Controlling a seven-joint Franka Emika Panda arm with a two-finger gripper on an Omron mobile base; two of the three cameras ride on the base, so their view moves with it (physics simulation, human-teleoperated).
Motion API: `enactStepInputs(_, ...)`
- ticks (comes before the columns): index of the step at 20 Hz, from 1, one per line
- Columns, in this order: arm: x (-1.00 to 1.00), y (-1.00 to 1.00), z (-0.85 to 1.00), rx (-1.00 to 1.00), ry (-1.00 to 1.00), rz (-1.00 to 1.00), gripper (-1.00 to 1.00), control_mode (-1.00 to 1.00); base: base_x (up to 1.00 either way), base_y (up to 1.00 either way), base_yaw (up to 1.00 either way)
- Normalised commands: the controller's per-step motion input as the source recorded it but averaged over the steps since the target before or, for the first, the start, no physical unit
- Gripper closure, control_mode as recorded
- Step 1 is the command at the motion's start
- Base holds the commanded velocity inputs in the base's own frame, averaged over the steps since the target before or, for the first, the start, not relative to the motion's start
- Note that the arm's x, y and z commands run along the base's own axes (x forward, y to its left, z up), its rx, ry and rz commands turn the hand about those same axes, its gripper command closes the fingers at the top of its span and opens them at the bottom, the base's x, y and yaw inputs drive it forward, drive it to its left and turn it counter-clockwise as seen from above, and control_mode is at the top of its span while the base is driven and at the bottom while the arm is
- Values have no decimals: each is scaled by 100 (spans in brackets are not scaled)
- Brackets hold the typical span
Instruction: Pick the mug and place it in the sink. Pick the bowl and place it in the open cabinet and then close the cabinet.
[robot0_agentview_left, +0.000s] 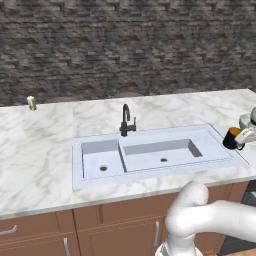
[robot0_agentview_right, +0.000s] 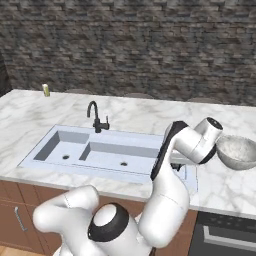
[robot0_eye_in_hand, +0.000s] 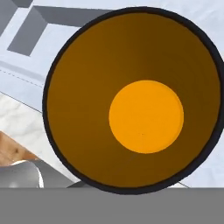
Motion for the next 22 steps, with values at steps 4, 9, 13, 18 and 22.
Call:
enactStepInputs(4,34,84,27,-20,2,1,100,-100,0,0,0)
enactStepInputs(9,30,49,10,-14,-10,22,100,-100,0,0,0)
enactStepInputs(13,24,24,0,-2,-1,39,100,-100,0,0,0)
enactStepInputs(18,17,17,0,0,0,42,100,-100,0,0,0)
enactStepInputs(22,19,15,0,0,0,43,100,-100,0,0,0)
